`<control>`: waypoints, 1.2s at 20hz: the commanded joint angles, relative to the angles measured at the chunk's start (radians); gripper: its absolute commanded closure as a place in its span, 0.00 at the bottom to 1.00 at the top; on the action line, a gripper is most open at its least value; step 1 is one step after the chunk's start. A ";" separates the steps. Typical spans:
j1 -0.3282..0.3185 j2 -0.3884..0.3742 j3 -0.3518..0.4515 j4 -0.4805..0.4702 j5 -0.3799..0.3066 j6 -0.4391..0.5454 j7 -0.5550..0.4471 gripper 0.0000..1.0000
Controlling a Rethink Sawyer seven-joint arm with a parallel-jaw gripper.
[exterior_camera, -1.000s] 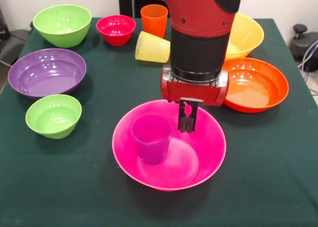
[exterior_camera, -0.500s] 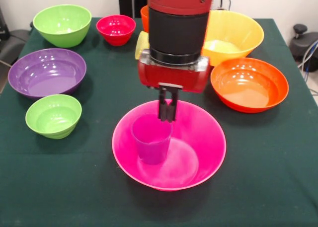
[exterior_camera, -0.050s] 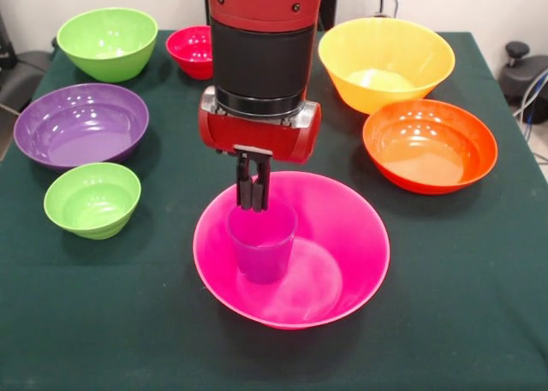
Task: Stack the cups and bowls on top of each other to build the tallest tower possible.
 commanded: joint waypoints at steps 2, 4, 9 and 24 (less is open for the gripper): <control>0.007 0.050 0.045 0.081 -0.087 -0.020 -0.074 1.00; 0.005 0.048 0.047 0.091 -0.091 -0.039 -0.073 1.00; -0.012 0.047 0.063 0.117 -0.107 -0.064 -0.095 1.00; -0.011 0.072 0.071 0.103 -0.163 -0.063 -0.100 1.00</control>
